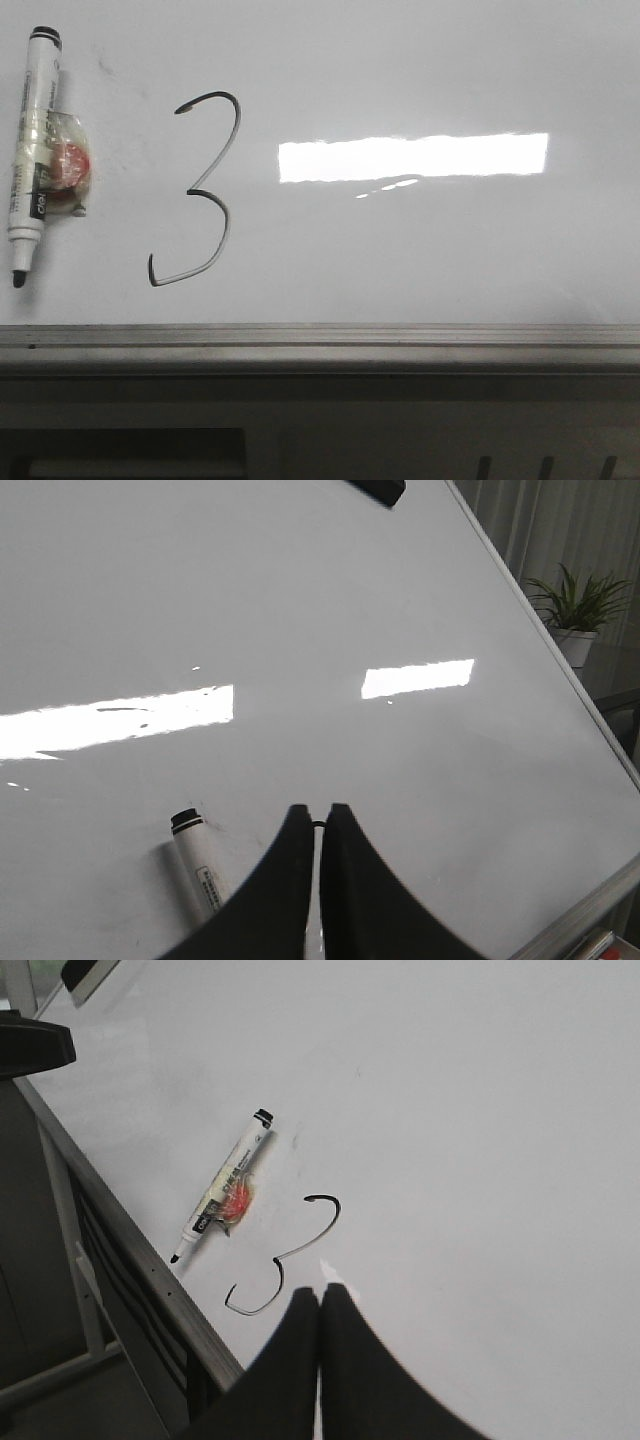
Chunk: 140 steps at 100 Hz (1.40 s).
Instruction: Write number 3 on whiteboard
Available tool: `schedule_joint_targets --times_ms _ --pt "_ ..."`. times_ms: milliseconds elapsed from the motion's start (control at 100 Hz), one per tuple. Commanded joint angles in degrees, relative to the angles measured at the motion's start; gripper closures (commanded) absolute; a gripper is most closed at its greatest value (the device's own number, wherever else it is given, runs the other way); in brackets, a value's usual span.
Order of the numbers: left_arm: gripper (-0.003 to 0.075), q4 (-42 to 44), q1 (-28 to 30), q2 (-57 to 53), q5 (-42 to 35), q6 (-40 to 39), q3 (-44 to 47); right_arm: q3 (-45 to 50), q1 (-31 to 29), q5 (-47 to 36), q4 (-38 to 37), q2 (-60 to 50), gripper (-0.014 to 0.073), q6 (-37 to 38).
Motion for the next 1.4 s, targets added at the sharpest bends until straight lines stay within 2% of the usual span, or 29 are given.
schedule_joint_targets --times_ms 0,230,750,990,1120,1230,1390 --pt "0.0741 2.26 0.12 -2.34 -3.40 0.18 0.36 4.60 -0.32 -8.54 -0.14 -4.61 0.0646 0.01" --pt "0.0741 2.53 0.12 -4.85 -3.40 0.18 1.34 11.58 -0.32 -8.42 -0.14 -11.33 0.0648 0.01" --pt "0.0741 2.53 0.12 -4.85 -3.40 0.18 1.46 11.94 -0.32 -8.07 -0.14 -11.44 0.0648 0.01" --pt "0.0740 3.20 0.83 -4.85 -5.82 -0.08 4.85 11.94 -0.32 -8.07 -0.14 -11.44 0.0648 0.01" --pt "0.0741 8.77 7.25 -4.85 -6.73 -0.08 7.06 11.94 -0.32 -8.07 -0.14 -11.44 0.0648 0.01" --pt "0.0741 11.33 16.30 -5.22 -6.73 -0.56 9.65 11.94 -0.32 -8.07 -0.14 -11.44 0.0648 0.01" --pt "0.0741 12.26 28.83 -11.25 -4.47 -0.93 13.57 11.94 -0.32 -8.07 -0.14 -11.44 0.0648 0.01"
